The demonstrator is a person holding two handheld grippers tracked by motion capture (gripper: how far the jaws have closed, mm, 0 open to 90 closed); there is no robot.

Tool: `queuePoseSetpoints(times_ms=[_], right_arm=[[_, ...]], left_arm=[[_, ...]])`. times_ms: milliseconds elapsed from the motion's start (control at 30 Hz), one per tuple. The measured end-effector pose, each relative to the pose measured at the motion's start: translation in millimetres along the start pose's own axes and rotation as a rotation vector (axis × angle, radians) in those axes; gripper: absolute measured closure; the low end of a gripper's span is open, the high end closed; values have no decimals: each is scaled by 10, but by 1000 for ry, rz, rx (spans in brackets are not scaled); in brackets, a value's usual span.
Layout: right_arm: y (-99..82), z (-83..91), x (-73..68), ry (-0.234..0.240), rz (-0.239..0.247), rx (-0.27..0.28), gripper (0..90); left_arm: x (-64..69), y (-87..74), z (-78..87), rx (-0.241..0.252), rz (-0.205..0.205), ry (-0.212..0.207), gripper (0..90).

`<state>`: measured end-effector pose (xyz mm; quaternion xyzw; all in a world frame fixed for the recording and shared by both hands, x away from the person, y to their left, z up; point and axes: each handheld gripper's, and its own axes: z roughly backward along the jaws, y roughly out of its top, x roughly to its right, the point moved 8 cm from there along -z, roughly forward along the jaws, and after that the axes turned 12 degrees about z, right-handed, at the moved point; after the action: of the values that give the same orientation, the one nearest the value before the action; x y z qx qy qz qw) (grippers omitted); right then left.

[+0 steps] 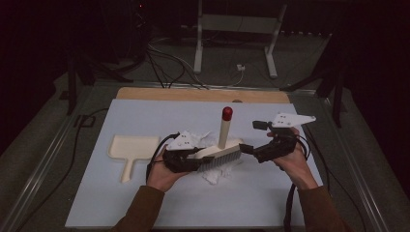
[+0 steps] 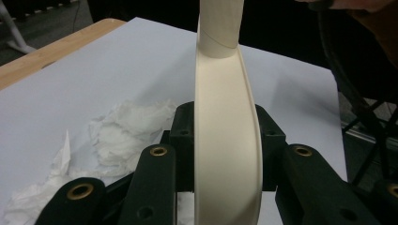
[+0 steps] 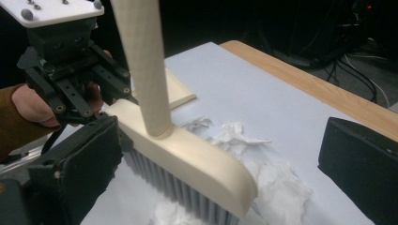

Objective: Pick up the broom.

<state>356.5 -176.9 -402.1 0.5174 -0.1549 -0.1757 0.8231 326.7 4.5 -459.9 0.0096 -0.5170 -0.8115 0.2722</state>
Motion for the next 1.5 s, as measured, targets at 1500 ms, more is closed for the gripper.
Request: queuePoseSetpoints(times_ms=[1500], right_arm=[[-18, -600, -299, 292, 138, -225, 27]], left_arm=[[-55, -114, 225, -58, -37, -119, 698]])
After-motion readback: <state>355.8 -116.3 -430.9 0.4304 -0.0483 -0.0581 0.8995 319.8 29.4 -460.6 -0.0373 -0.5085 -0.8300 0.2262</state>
